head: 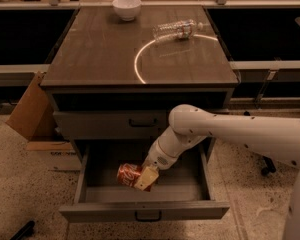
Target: Place coke can into middle drawer
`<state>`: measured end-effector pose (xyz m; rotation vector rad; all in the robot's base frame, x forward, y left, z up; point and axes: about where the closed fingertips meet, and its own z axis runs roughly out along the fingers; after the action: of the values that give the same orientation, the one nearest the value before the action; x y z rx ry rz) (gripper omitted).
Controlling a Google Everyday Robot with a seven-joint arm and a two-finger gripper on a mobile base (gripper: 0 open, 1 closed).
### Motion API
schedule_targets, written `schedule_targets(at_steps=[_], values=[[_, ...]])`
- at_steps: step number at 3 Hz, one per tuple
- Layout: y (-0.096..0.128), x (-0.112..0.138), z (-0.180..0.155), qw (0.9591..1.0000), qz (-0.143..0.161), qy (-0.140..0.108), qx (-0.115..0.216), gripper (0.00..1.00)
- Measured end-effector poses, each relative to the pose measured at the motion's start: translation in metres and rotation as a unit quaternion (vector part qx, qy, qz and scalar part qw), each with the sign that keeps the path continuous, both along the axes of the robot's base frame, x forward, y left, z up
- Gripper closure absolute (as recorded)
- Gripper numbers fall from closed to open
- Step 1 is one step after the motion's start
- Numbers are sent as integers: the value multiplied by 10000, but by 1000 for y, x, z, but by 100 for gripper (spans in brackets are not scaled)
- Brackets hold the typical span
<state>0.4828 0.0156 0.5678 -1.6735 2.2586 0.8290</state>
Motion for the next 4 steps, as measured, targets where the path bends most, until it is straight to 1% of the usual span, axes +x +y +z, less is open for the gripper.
schedule_targets(at_steps=[1,2,3,4], values=[[0,0,0,10000,-1,0,-1,100],[1,0,-3,10000,-66,-1,-38,100],[-4,5,-22,9984,-495,-104,-267,100],[-10,24,-39,9919,-1139,-428,-373,100]])
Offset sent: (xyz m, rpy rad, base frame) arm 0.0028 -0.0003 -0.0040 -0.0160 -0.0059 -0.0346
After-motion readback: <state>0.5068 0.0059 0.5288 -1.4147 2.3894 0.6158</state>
